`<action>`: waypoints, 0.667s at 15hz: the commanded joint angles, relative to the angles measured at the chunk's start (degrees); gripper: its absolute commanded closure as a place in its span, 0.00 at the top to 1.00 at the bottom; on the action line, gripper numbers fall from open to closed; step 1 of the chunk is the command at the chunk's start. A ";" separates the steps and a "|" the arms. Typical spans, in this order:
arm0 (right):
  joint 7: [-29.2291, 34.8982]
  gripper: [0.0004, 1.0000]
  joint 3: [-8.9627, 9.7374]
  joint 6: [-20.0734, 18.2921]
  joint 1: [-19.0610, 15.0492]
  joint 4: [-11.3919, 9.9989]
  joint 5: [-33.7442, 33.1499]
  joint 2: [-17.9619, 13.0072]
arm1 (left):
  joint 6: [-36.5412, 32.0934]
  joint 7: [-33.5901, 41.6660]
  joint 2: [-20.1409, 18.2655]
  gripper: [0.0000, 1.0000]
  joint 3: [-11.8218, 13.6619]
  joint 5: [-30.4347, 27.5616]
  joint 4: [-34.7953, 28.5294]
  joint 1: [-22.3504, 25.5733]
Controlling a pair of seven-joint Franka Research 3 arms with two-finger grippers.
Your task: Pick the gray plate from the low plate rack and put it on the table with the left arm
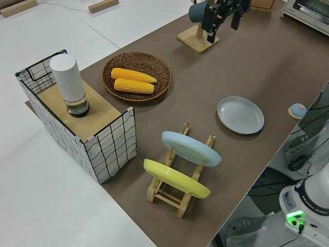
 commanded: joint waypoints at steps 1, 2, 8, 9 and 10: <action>0.01 0.99 0.29 -0.83 -0.41 0.35 0.43 -0.14 | -2.25 -0.51 -1.28 0.99 -2.03 2.09 1.40 -0.55; 0.01 0.99 0.29 -0.83 -0.41 0.35 0.43 -0.14 | -1.99 -0.33 -2.16 0.99 -2.73 2.96 0.53 -0.55; -0.08 0.99 0.38 -0.83 -0.41 0.35 0.43 -0.14 | 8.55 -0.07 -6.82 1.00 -3.17 2.62 -11.51 -0.55; 0.01 0.99 0.38 -0.83 -0.41 0.35 0.43 -0.14 | 8.91 -0.15 -6.74 1.00 -3.17 2.53 -11.69 -0.55; 0.01 0.99 0.29 -0.83 -0.41 0.35 0.43 -0.14 | 8.74 -0.50 -6.48 1.00 -3.17 2.45 -11.52 -0.55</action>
